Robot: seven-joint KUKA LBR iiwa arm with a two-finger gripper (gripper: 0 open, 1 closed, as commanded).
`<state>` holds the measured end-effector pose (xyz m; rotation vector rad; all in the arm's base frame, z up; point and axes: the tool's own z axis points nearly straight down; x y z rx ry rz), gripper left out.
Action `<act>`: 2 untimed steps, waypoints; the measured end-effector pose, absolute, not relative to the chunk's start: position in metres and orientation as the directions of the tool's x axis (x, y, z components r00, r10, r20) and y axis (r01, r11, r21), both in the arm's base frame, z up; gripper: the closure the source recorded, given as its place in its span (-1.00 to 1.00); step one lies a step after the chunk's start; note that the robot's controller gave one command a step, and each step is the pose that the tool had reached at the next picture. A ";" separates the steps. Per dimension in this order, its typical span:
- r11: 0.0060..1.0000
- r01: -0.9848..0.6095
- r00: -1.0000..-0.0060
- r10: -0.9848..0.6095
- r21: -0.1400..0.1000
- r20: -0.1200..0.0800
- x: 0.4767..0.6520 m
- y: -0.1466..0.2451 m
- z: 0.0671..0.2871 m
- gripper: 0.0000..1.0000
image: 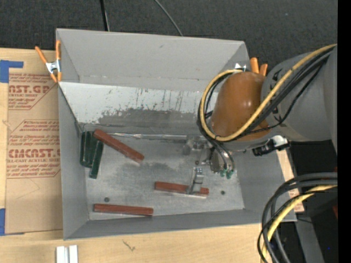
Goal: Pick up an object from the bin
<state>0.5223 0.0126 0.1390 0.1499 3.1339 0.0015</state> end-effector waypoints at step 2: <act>0.996 0.093 -0.996 0.093 0.001 0.000 0.509 0.051 0.110 -1.00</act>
Offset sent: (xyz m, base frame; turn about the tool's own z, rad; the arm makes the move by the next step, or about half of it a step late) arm -0.0130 0.0362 -0.0275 -0.0008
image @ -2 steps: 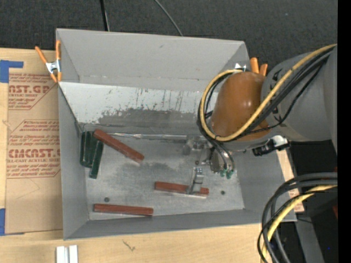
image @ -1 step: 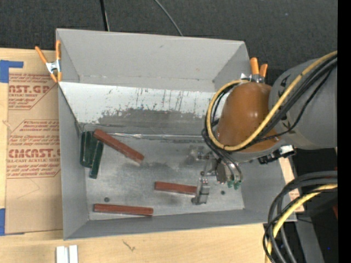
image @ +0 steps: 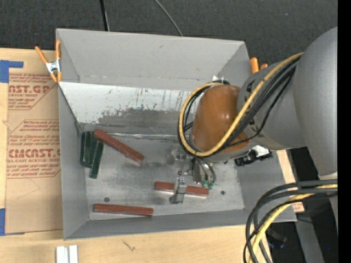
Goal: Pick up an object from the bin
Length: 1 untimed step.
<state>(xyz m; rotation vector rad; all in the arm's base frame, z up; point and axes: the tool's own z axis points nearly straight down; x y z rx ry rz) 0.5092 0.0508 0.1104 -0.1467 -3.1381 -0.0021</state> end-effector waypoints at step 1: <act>0.992 0.124 -0.992 0.124 0.002 -0.004 0.505 0.047 0.103 -1.00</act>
Offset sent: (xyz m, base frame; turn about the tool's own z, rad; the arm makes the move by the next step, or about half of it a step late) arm -0.0198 0.0008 -0.0404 0.2462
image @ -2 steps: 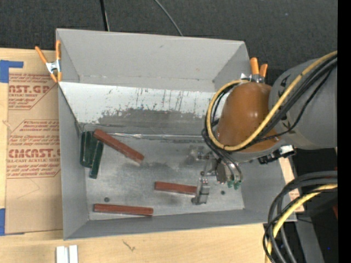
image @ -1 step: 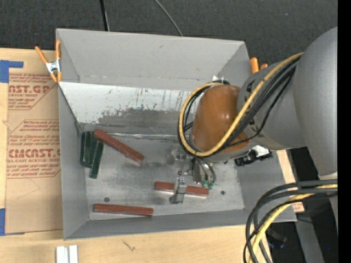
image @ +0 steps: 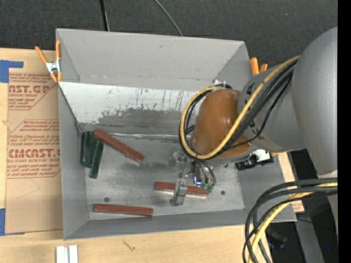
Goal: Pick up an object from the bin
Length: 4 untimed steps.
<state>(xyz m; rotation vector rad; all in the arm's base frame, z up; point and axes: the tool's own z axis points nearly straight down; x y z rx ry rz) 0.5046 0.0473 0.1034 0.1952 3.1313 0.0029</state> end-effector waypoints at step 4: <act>0.943 0.332 -0.943 0.332 0.000 0.001 0.489 0.052 0.071 1.00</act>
Offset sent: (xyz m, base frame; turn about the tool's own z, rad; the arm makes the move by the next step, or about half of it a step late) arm 0.0000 0.0000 0.0000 0.0000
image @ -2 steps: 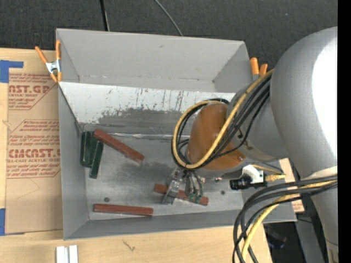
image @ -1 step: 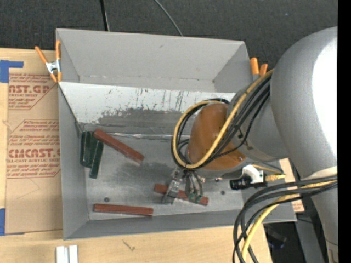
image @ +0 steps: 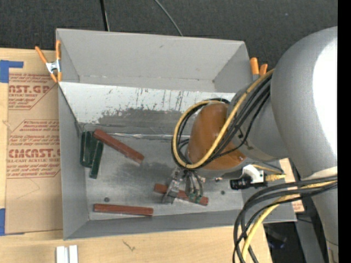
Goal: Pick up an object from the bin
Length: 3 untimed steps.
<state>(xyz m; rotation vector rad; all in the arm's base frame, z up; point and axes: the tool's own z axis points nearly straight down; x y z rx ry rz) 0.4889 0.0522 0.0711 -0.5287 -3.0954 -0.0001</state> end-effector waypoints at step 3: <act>0.943 0.332 -0.943 0.332 -0.002 0.005 0.487 0.052 0.090 1.00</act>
Offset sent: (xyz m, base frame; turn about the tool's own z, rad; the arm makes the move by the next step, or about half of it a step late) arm 0.0001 0.0000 0.0500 0.0000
